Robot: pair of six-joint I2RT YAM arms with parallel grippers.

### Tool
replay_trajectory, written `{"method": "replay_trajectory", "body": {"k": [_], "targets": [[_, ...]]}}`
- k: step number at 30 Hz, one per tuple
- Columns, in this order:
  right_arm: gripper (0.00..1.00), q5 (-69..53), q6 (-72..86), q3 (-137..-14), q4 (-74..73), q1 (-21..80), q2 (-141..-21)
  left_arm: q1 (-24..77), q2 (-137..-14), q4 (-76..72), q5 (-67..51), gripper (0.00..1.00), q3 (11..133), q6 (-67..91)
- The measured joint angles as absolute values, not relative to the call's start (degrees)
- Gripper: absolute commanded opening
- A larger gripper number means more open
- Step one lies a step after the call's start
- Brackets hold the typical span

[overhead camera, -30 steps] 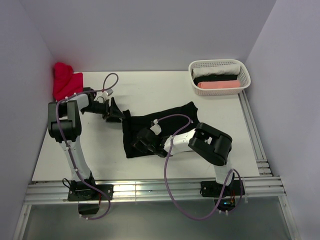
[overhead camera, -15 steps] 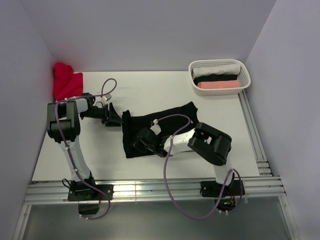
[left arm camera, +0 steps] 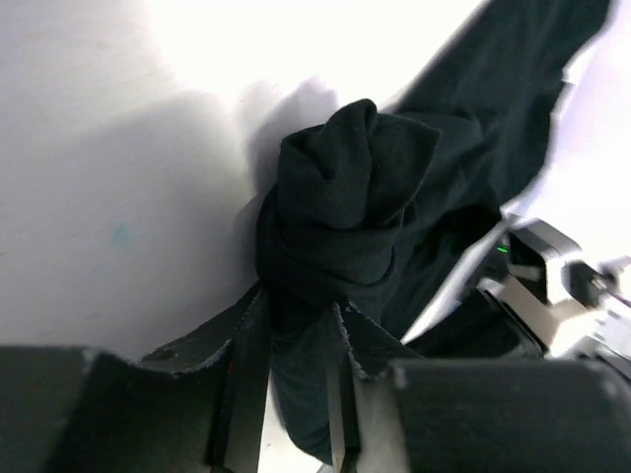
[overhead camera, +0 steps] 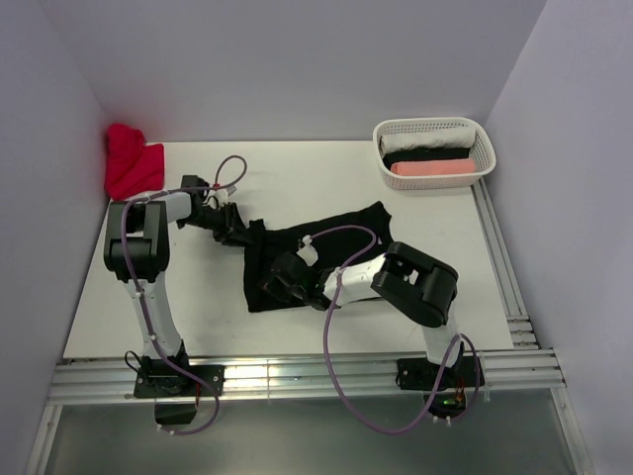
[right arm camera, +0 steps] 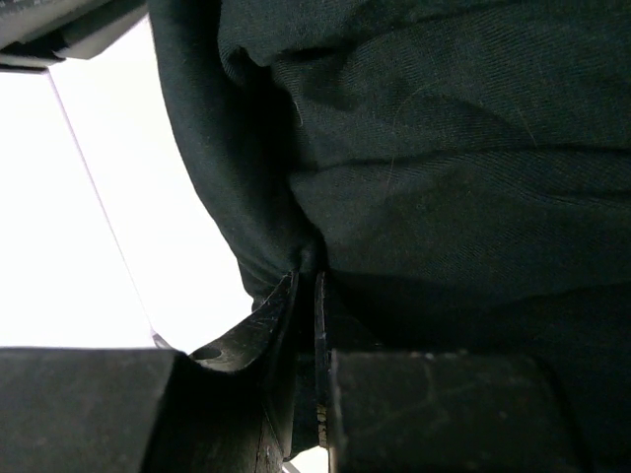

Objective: Roll the t-shirts
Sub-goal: Roll the tshirt

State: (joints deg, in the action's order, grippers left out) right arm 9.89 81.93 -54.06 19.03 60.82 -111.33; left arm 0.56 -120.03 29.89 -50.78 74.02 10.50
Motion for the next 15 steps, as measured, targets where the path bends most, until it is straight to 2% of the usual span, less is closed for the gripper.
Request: {"method": "replay_trajectory", "body": {"k": [7,10,15], "targets": [[0.36,11.14,80.82,-55.37,16.19,60.88,-111.20,5.23,-116.33,30.87,-39.46,0.25,74.94,11.31],[0.43,12.58,79.92,-55.96,13.85,61.21,-110.13,6.44,-115.92,31.20,-36.60,0.21,75.57,11.33],[0.45,15.84,78.35,-56.34,8.27,62.50,-108.01,7.66,-115.31,31.57,-33.80,0.19,75.90,11.33]]}}
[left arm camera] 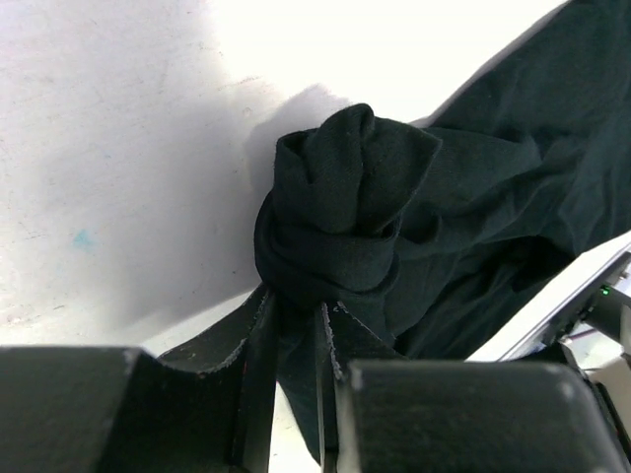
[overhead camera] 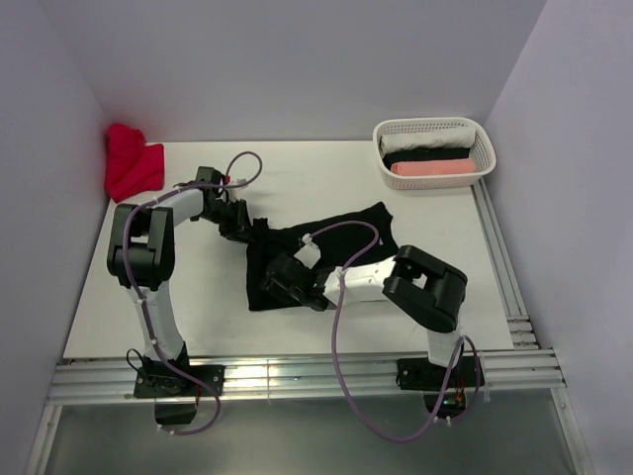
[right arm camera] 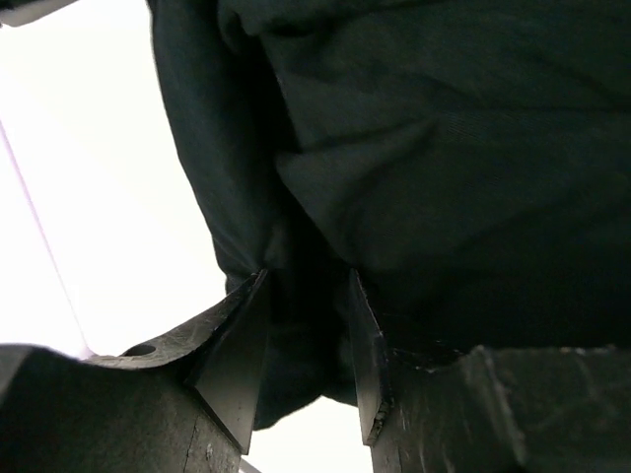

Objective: Roll the t-shirts
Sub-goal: Roll the tshirt

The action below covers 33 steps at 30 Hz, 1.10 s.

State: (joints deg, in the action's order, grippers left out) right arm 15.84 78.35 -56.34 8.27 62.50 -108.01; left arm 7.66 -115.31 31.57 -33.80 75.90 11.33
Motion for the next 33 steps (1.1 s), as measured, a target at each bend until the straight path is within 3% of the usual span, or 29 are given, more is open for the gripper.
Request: {"method": "replay_trajectory", "body": {"k": [8,20,33], "targets": [[0.47,20.58,75.70,-59.94,-1.39,64.55,-107.00,8.67,-115.20,32.64,-31.57,0.18,76.75,11.31],[0.47,23.09,72.93,-60.45,-3.46,66.85,-105.84,9.13,-115.20,33.34,-30.48,0.17,77.25,11.27],[0.41,21.54,73.73,-60.47,-6.20,67.90,-106.15,9.69,-115.20,34.15,-29.15,0.17,77.93,11.22]]}}
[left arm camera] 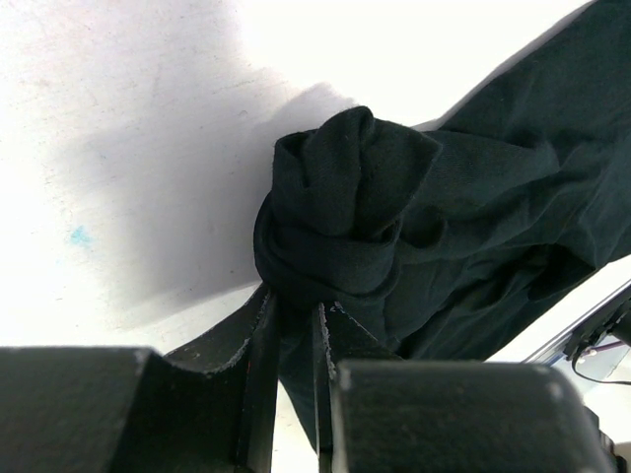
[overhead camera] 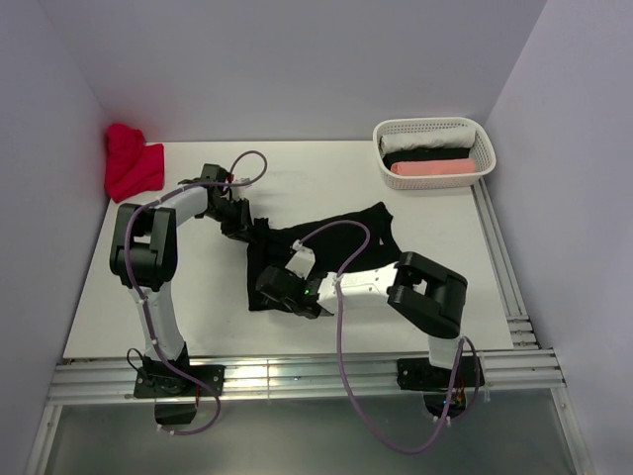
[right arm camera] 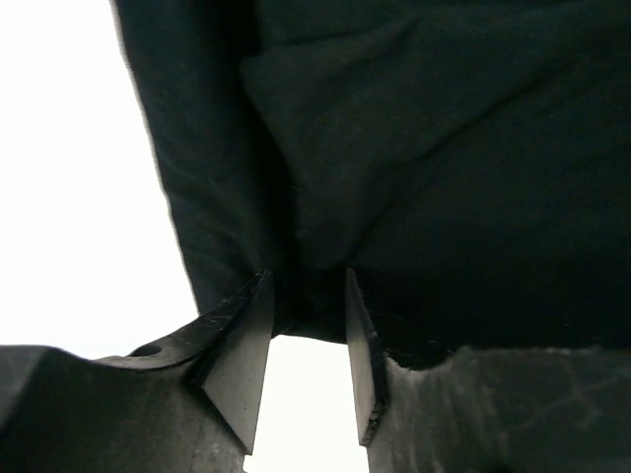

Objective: Roll the t-shirts
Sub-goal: Roll the tshirt

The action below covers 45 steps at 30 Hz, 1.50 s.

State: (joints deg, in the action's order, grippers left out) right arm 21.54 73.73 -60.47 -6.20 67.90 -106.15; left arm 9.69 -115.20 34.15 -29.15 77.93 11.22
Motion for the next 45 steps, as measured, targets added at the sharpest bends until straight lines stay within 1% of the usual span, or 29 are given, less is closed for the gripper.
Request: {"method": "replay_trajectory", "body": {"k": [7,13,16,20,25,29,32,39,45], "targets": [[0.40,21.61,74.32,-65.73,-13.26,67.96,-108.81,10.00,-115.20,34.54,-28.51,0.17,78.30,10.87],[0.47,22.41,74.00,-67.33,-16.53,68.07,-108.99,10.24,-115.22,34.79,-28.10,0.17,78.48,10.26],[0.50,23.88,73.19,-69.19,-20.62,68.27,-108.79,10.24,-115.22,34.87,-28.05,0.17,78.52,10.20],[0.52,27.16,71.40,-75.44,-27.33,68.38,-108.71,10.33,-115.22,34.98,-27.86,0.17,78.61,10.20],[0.52,30.72,67.72,-84.49,-31.44,67.94,-109.12,10.48,-115.22,35.11,-27.49,0.17,78.78,10.17],[0.51,33.17,63.92,-93.82,-32.38,66.94,-113.32,10.50,-115.22,35.20,-27.33,0.17,78.85,10.17],[0.51,33.91,60.69,-98.13,-31.79,65.65,-117.67,10.57,-115.22,35.29,-27.16,0.17,78.89,10.17],[0.50,34.20,55.94,-104.09,-32.16,63.70,-126.61,10.59,-115.22,35.38,-26.96,0.17,79.11,10.15],[0.50,33.39,54.74,-106.06,-32.45,63.55,-128.92,10.59,-115.22,35.40,-26.85,0.16,79.15,10.15]]}}
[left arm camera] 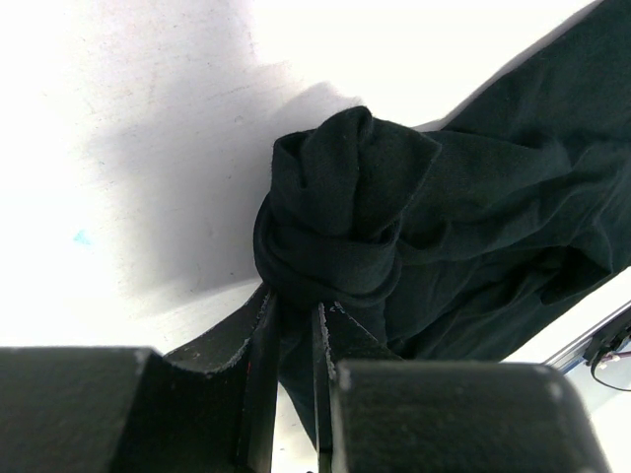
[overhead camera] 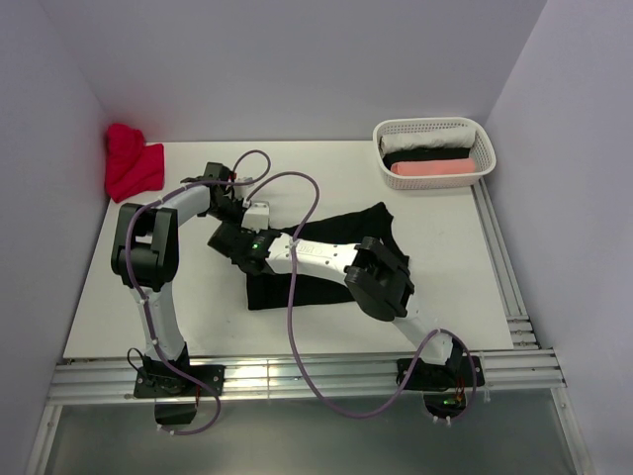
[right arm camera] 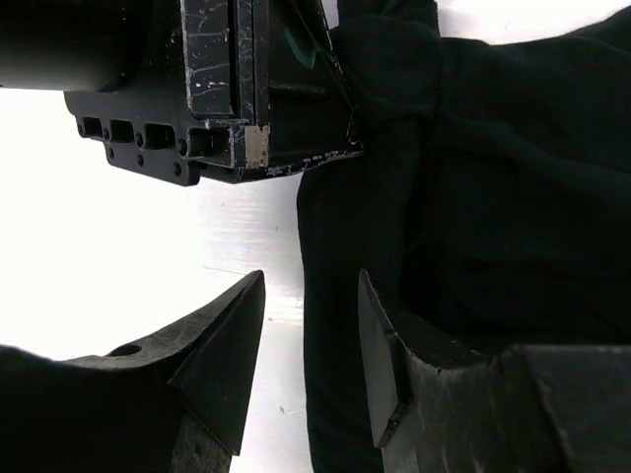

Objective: Roll the t-shirts
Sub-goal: Roll the tshirt

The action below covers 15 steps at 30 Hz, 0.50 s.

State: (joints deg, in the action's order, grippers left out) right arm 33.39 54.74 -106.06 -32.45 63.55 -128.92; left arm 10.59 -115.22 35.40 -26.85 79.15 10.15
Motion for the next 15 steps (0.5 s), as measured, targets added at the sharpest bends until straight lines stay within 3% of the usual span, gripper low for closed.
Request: {"method": "replay_trajectory", "body": {"k": [15], "targets": [[0.51,31.79,56.07,-106.08,-33.54,63.75,-131.15,10.72,-115.22,35.40,-26.13,0.16,79.53,10.13]]}}
